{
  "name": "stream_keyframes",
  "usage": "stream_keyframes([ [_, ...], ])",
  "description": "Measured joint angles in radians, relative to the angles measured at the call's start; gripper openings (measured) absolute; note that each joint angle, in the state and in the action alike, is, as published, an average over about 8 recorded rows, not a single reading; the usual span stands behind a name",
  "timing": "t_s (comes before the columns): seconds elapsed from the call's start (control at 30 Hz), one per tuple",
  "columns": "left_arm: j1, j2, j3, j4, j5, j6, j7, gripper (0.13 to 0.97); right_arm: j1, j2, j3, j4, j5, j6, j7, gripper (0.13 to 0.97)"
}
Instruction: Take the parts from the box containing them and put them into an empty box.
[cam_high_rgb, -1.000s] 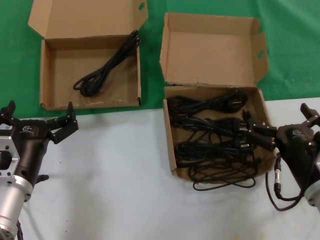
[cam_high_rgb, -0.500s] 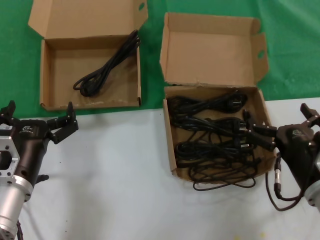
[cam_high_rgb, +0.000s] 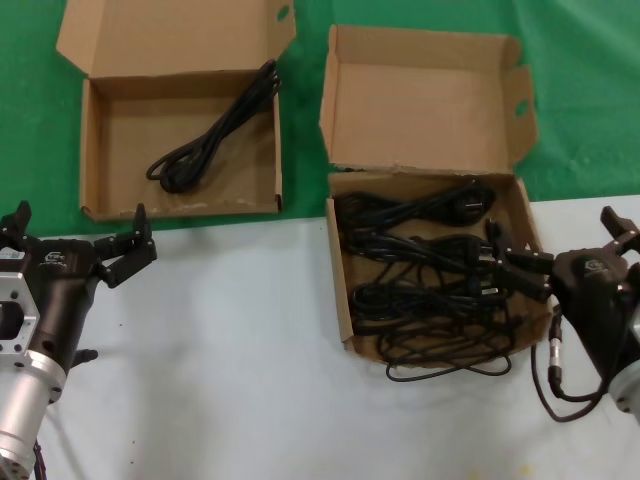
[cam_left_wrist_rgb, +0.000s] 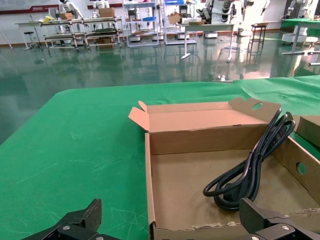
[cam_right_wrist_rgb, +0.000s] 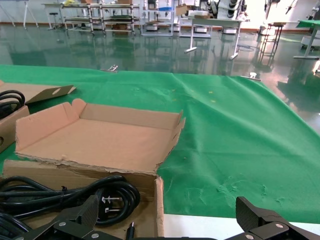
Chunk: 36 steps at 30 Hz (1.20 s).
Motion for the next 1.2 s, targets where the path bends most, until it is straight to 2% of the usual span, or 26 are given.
stream_keyframes([
  [1.2, 0.0, 0.0, 0.0, 0.0, 0.0, 0.0, 0.0, 0.966, 0.0, 0.0, 0.0, 0.0, 0.0, 0.0, 0.0, 0.966],
])
